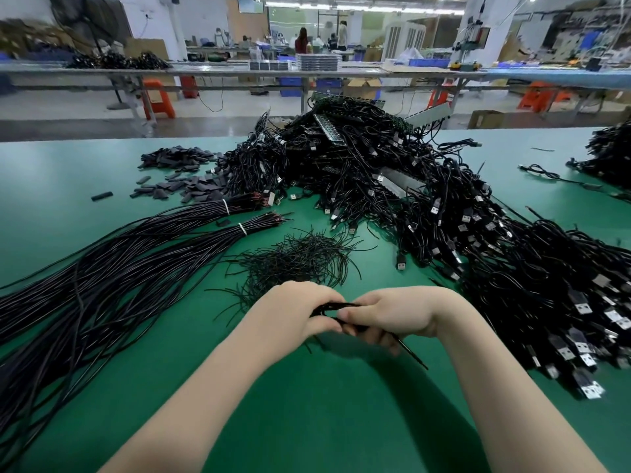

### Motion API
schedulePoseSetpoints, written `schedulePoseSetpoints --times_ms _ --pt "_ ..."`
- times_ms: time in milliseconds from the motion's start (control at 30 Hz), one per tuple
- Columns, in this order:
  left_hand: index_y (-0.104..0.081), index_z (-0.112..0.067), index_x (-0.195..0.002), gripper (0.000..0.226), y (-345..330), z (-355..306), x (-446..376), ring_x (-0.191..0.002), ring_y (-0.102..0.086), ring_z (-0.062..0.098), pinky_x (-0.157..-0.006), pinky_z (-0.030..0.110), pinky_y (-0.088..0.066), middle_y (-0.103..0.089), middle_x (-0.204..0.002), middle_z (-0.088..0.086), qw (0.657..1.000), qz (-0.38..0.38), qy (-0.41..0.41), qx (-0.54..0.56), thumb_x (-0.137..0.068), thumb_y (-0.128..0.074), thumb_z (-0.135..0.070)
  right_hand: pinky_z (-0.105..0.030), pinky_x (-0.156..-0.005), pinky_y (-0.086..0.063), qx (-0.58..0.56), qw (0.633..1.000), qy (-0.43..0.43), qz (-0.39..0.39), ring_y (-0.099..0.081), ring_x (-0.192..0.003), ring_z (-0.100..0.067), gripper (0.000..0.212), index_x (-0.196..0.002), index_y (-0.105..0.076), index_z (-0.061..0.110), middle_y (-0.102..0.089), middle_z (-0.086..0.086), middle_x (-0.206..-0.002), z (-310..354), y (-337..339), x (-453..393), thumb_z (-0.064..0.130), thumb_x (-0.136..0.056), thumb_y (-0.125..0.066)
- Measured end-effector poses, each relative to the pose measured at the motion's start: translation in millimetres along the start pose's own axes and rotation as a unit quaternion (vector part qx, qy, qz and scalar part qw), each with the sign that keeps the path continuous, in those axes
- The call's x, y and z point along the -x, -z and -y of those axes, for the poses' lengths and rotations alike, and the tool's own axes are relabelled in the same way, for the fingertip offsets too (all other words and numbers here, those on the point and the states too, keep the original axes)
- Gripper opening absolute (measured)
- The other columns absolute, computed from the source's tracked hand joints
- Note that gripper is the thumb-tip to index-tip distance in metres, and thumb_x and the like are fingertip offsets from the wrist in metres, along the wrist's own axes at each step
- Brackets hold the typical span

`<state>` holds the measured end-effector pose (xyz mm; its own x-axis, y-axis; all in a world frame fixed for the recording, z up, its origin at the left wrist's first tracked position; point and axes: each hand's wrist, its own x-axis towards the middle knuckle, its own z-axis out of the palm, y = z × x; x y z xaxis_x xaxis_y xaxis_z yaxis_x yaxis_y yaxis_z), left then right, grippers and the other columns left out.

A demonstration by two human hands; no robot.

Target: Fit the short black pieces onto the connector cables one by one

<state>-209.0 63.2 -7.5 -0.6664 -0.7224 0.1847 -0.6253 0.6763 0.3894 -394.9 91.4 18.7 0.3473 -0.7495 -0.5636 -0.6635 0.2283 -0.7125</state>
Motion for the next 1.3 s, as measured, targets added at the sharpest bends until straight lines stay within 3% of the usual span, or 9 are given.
schedulePoseSetpoints --times_ms 200,267,333,400,467,600,767,933,1300 --pt "-0.070 -0.029 -0.112 0.025 -24.9 -0.4 11.5 -0.099 -0.064 0.013 -0.081 0.034 -0.051 -0.070 -0.109 -0.011 0.995 -0.090 0.001 -0.036 -0.094 -0.052 -0.029 -0.024 -0.053 -0.042 0.077 0.995 -0.021 -0.057 -0.044 -0.058 -0.019 0.044 -0.086 -0.058 0.020 -0.048 0.001 -0.071 2.9 1.9 -0.3 0.059 -0.095 -0.039" --pt "-0.074 -0.016 -0.101 0.025 -29.2 3.1 13.4 -0.080 -0.070 0.019 -0.064 0.034 -0.057 -0.074 -0.095 -0.003 0.985 -0.155 -0.030 -0.067 -0.088 -0.056 -0.026 -0.021 -0.049 -0.041 0.041 0.996 -0.015 -0.081 -0.044 -0.051 -0.013 0.054 -0.084 -0.063 0.022 -0.051 0.003 -0.066 2.3 7.6 0.9 0.066 -0.093 -0.033" --pt "-0.075 -0.010 -0.094 0.023 -29.9 10.0 13.7 -0.065 -0.069 0.022 -0.052 0.036 -0.057 -0.074 -0.083 0.002 0.969 -0.240 -0.014 -0.048 -0.089 -0.060 -0.027 -0.022 -0.050 -0.040 -0.032 0.983 0.004 -0.181 -0.050 -0.051 -0.012 0.061 -0.088 -0.067 0.023 -0.060 0.004 -0.065 -1.3 15.5 -2.8 0.067 -0.094 -0.025" --pt "-0.075 -0.012 -0.103 0.022 -29.3 17.5 13.7 -0.069 -0.070 0.020 -0.057 0.038 -0.058 -0.075 -0.088 0.001 0.952 -0.296 0.067 0.025 -0.093 -0.063 -0.026 -0.025 -0.054 -0.042 -0.065 0.928 0.026 -0.367 -0.055 -0.054 -0.011 0.057 -0.094 -0.069 0.023 -0.064 0.006 -0.067 -8.9 18.7 -15.8 0.061 -0.097 -0.027" --pt "-0.072 -0.016 -0.113 0.026 -31.4 26.9 11.9 -0.075 -0.068 0.015 -0.063 0.039 -0.057 -0.074 -0.087 -0.005 0.927 -0.324 0.147 0.117 -0.096 -0.060 -0.031 -0.026 -0.058 -0.044 0.037 0.869 0.031 -0.492 -0.057 -0.062 -0.010 0.042 -0.106 -0.068 0.024 -0.066 0.007 -0.078 -14.8 10.6 -34.5 0.054 -0.098 -0.039" --pt "-0.066 -0.037 -0.097 0.015 -35.4 36.4 4.9 -0.079 -0.066 -0.001 -0.067 0.022 -0.051 -0.069 -0.079 -0.021 0.893 -0.340 0.183 0.230 -0.100 -0.052 -0.035 -0.029 -0.066 -0.046 0.183 0.867 -0.023 -0.462 -0.058 -0.093 -0.016 0.042 -0.127 -0.058 0.034 -0.056 0.003 -0.119 -20.6 -11.0 -69.4 0.057 -0.093 -0.050" --pt "-0.059 -0.036 -0.082 0.023 -37.7 41.7 1.2 -0.079 -0.064 -0.002 -0.066 0.013 -0.044 -0.066 -0.081 -0.025 0.888 -0.338 0.196 0.241 -0.101 -0.047 -0.038 -0.025 -0.055 -0.040 0.197 0.836 -0.013 -0.511 -0.054 -0.085 -0.012 0.028 -0.110 -0.070 0.037 -0.054 0.010 -0.101 -27.4 -15.7 -82.7 0.052 -0.093 -0.053" --pt "-0.058 -0.031 -0.080 0.027 -39.7 40.2 0.2 -0.070 -0.063 0.010 -0.065 0.033 -0.050 -0.064 -0.076 -0.015 0.894 -0.327 0.196 0.235 -0.101 -0.043 -0.039 -0.024 -0.054 -0.039 0.159 0.822 0.009 -0.547 -0.057 -0.083 -0.016 0.020 -0.107 -0.073 0.030 -0.065 0.008 -0.099 -30.2 -17.3 -81.2 0.036 -0.095 -0.057" --pt "-0.057 -0.023 -0.080 0.036 -39.3 37.3 0.9 -0.073 -0.062 0.005 -0.068 0.042 -0.053 -0.059 -0.074 -0.014 0.901 -0.312 0.169 0.249 -0.096 -0.037 -0.048 -0.029 -0.066 -0.043 0.131 0.826 0.000 -0.549 -0.052 -0.081 -0.019 0.022 -0.101 -0.075 0.021 -0.061 -0.001 -0.093 -29.7 -15.7 -77.3 0.033 -0.095 -0.058"
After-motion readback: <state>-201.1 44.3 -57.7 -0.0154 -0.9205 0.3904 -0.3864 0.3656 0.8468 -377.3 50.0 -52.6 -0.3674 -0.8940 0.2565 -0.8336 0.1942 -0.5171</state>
